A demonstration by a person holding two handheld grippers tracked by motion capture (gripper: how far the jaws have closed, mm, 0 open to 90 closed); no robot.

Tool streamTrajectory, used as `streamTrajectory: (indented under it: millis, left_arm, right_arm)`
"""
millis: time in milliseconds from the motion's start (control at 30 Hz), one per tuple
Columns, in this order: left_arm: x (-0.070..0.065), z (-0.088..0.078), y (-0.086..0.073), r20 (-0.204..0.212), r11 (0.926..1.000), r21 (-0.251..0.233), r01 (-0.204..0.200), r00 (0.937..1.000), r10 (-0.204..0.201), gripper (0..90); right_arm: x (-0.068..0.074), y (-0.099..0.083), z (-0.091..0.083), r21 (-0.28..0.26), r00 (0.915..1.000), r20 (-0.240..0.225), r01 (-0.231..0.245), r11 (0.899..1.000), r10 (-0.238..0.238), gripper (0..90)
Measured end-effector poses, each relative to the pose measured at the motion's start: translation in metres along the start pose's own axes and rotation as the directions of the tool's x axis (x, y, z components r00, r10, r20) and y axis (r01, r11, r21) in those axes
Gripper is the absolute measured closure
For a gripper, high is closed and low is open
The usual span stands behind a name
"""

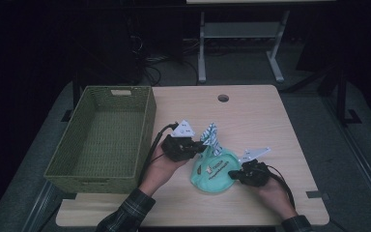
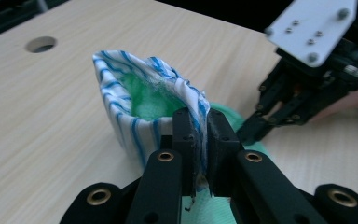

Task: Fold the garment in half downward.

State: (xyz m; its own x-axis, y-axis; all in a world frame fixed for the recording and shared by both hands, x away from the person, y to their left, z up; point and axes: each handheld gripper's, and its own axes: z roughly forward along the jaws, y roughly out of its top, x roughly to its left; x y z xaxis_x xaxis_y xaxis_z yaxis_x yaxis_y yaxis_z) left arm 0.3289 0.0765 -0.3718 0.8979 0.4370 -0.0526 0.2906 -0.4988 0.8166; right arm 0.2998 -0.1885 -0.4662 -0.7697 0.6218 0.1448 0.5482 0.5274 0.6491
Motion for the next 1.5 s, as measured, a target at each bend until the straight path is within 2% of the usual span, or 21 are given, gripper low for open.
streamTrajectory:
  millis: [300,400,533,633,900,1067,1200,1333,1433,1500]
  left_arm:
    - [-0.012,0.012,-0.006,0.097,0.9997,0.017,-0.018,0.9952,0.016,83.4]
    - [-0.015,0.016,-0.008,0.118,0.9989,0.031,-0.035,0.9925,0.031,83.4]
    - [-0.02,0.023,-0.012,0.142,0.9981,0.047,-0.04,0.9893,0.033,83.3]
    - [-0.024,0.03,-0.015,0.163,0.9967,0.062,-0.054,0.9857,0.043,83.3]
    - [-0.034,0.044,-0.021,0.222,0.9926,0.095,-0.076,0.9736,0.054,81.8]
    - [-0.033,0.046,-0.021,0.245,0.9925,0.1,-0.07,0.9685,0.044,74.3]
    - [-0.032,0.041,-0.018,0.249,0.9957,0.077,-0.051,0.9679,0.031,64.1]
    - [-0.026,0.032,-0.014,0.249,0.9979,0.053,-0.038,0.9683,0.023,58.2]
    - [-0.019,0.026,-0.011,0.225,0.9989,0.043,-0.021,0.9743,0.011,59.2]
    - [-0.013,0.025,-0.01,0.199,0.999,0.044,-0.003,0.9801,-0.006,66.5]
  right_arm:
    - [-0.001,0.0,0.0,0.001,1.0,-0.002,-0.003,1.0,0.003,89.7]
    - [-0.002,0.0,-0.002,0.0,0.9998,0.02,0.007,1.0,-0.007,89.7]
    - [-0.008,-0.002,-0.01,-0.022,0.9989,0.043,-0.018,1.0,0.019,89.7]
    - [-0.014,-0.005,-0.014,-0.023,0.9978,0.055,-0.034,0.999,0.036,89.7]
    - [-0.02,-0.007,-0.018,-0.027,0.9964,0.074,-0.04,0.999,0.042,89.7]
    - [-0.022,-0.008,-0.021,-0.035,0.9956,0.079,-0.047,0.998,0.049,89.7]
    - [-0.023,-0.009,-0.024,-0.043,0.9958,0.076,-0.048,0.998,0.052,89.7]
    - [-0.022,-0.011,-0.028,-0.052,0.9959,0.067,-0.057,0.997,0.06,89.7]
    - [-0.02,-0.013,-0.032,-0.061,0.9963,0.06,-0.058,0.996,0.062,89.7]
    - [-0.019,-0.014,-0.034,-0.064,0.9967,0.05,-0.06,0.996,0.064,89.7]
